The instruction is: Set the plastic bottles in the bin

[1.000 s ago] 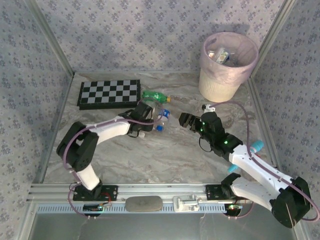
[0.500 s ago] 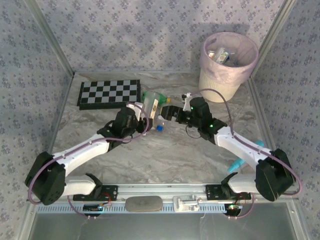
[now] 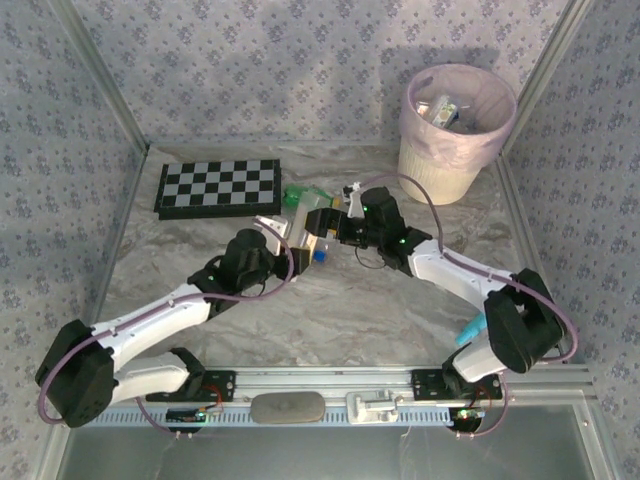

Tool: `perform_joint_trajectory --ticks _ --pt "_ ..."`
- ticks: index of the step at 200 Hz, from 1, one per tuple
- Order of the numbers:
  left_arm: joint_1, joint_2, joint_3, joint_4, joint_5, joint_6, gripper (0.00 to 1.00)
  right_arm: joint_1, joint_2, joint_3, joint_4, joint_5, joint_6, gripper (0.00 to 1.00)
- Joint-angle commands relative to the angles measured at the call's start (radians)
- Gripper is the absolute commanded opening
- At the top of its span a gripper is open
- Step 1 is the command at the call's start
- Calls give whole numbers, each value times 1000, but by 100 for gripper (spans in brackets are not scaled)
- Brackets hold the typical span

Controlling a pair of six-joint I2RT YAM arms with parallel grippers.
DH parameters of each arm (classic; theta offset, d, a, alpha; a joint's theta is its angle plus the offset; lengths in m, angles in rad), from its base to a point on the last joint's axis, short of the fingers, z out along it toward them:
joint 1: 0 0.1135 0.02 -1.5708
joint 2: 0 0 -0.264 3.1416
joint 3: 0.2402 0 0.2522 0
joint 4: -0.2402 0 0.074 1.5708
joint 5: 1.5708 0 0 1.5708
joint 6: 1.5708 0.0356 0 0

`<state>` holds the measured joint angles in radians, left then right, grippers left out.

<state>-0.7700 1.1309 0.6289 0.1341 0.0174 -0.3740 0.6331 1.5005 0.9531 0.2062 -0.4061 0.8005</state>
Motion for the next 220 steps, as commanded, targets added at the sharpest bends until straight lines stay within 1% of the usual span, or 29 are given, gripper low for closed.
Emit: perform_joint_trajectory --ticks 1,16,39,50,72,90,115,126,161,192,220 --pt "-13 -25 -7 54 23 17 50 8 21 45 40 -40 20 88" --pt "-14 -25 -9 55 21 19 50 9 30 49 48 -48 25 82" --pt "-18 -25 -8 57 21 23 50 8 36 49 63 -57 31 66" --pt "-18 -24 -8 59 20 23 50 9 38 47 71 -63 33 61" --pt "-20 -22 -6 60 17 23 54 9 40 46 80 -67 34 54" --pt "-21 -26 -6 60 13 16 62 8 38 44 83 -69 33 52" --pt "-20 -40 -6 58 -7 6 80 -2 29 38 71 -63 19 51" --pt "-21 -50 -8 55 -19 2 86 -10 20 35 53 -57 4 51" --pt "-9 -71 -7 27 -87 -12 100 -85 -60 9 -60 -11 -66 51" --pt "46 -64 -3 -22 -143 -70 100 -186 -180 18 -254 67 -181 51" --pt "143 -59 -28 -36 -158 -184 100 -315 -275 71 -410 115 -301 51"
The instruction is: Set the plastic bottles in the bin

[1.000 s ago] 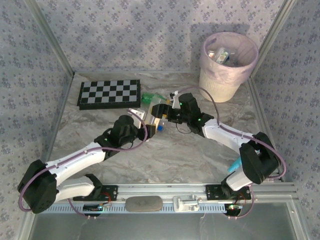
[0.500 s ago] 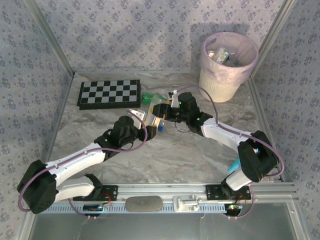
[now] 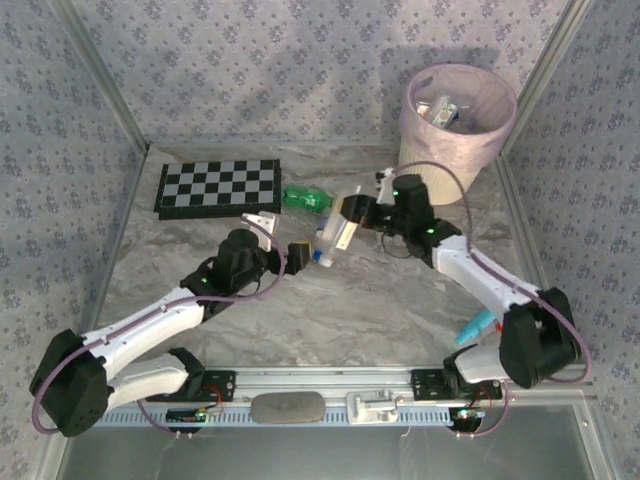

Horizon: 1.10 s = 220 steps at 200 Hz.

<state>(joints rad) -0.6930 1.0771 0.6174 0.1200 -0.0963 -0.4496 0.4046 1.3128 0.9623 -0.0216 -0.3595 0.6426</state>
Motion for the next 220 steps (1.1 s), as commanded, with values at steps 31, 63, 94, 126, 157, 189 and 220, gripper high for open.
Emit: perform_joint_trajectory --ticks 31,63,94,126,157,189,220 --pt "144 -9 -51 -22 -47 -186 100 -227 -152 160 -288 102 -258 51" --pt "179 -16 -82 -34 -65 -237 100 -334 -148 329 -342 147 -359 51" --pt "188 -20 -104 -34 -63 -260 100 -405 -81 550 -349 206 -414 50" --pt "192 -23 -113 -33 -62 -269 100 -469 14 726 -259 282 -415 49" --pt "193 -20 -108 -37 -56 -273 100 -511 134 819 -117 347 -368 49" --pt "192 -26 -97 -58 -43 -278 100 -510 286 994 -139 452 -411 48" --pt "192 -41 -104 -68 -45 -286 100 -518 424 1165 -277 486 -449 48"
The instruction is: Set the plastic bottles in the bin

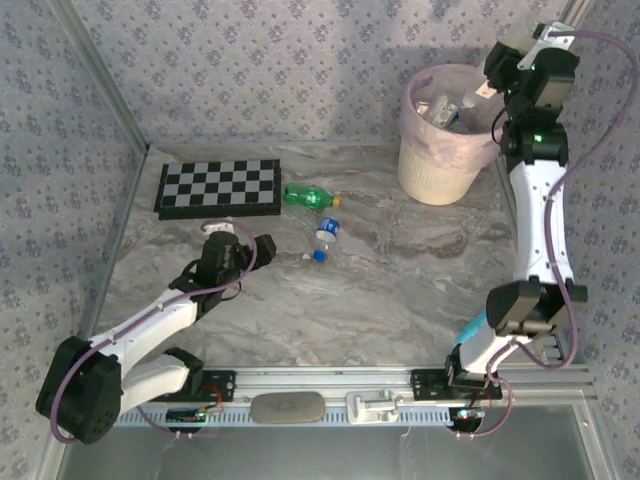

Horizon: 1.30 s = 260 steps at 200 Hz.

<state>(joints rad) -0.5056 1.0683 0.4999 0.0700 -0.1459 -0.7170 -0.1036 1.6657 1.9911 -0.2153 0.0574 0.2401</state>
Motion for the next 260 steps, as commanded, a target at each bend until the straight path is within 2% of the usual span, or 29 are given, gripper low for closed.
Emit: perform_joint_trajectory --ticks 1,20,57,132,148,164,175,226,260 --pt "4 -33 13 -18 5 -19 100 -10 76 143 -91 70 -47 48" --pt "6 -35 11 -22 3 -22 100 -9 129 214 -200 52 -44 48" --pt "6 -39 14 -25 6 -18 100 -7 180 245 -355 67 -38 49" --pt "6 -42 12 -28 15 -24 100 -5 319 284 -520 -28 47 52" --pt "6 -54 9 -40 9 -21 100 -4 348 322 -552 -15 55 62" --pt "7 -67 6 -52 2 -15 100 -5 368 375 -583 6 48 81" --pt "7 -76 6 -60 -4 -12 100 -4 363 398 -583 31 32 99" --pt "11 -84 1 -54 -17 -13 100 -5 285 405 -516 103 -41 100" --pt "10 -75 3 -45 -14 -18 100 0 225 318 -473 48 -48 100"
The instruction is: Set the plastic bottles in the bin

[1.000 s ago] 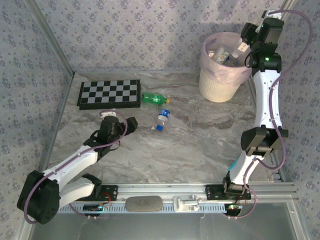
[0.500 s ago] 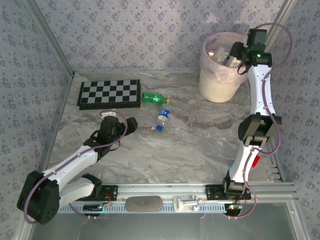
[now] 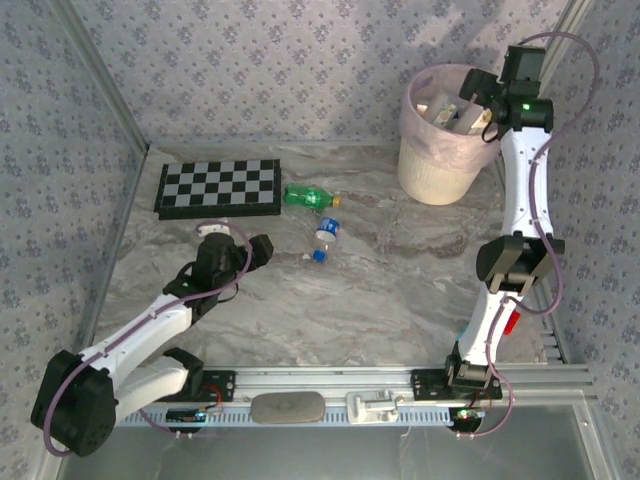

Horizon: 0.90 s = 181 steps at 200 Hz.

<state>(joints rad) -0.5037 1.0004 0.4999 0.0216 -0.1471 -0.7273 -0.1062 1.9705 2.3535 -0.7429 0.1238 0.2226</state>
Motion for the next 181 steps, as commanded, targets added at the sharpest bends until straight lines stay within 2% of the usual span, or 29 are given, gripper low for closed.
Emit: perform_joint_trajectory --ticks 1,58,89,108,129,160,181 --pt "8 -7 3 3 -12 -7 100 5 -83 -48 57 -21 -31 100" --pt "11 -32 -7 -12 -22 -8 100 16 -241 -328 263 -76 -4 98" --pt "11 -32 -7 -9 -19 -12 100 -10 -197 -328 218 -97 38 97" --pt "11 -34 -9 -12 -19 -12 100 -51 -156 -330 237 -162 88 98" --pt "13 -35 -9 -17 -22 -10 100 -87 -73 -276 256 -288 122 98" --pt "15 -42 -14 -18 -28 -14 100 -91 99 -44 86 -410 102 98" --pt "19 -50 -13 -22 -29 -10 100 -86 143 32 62 -454 90 98"
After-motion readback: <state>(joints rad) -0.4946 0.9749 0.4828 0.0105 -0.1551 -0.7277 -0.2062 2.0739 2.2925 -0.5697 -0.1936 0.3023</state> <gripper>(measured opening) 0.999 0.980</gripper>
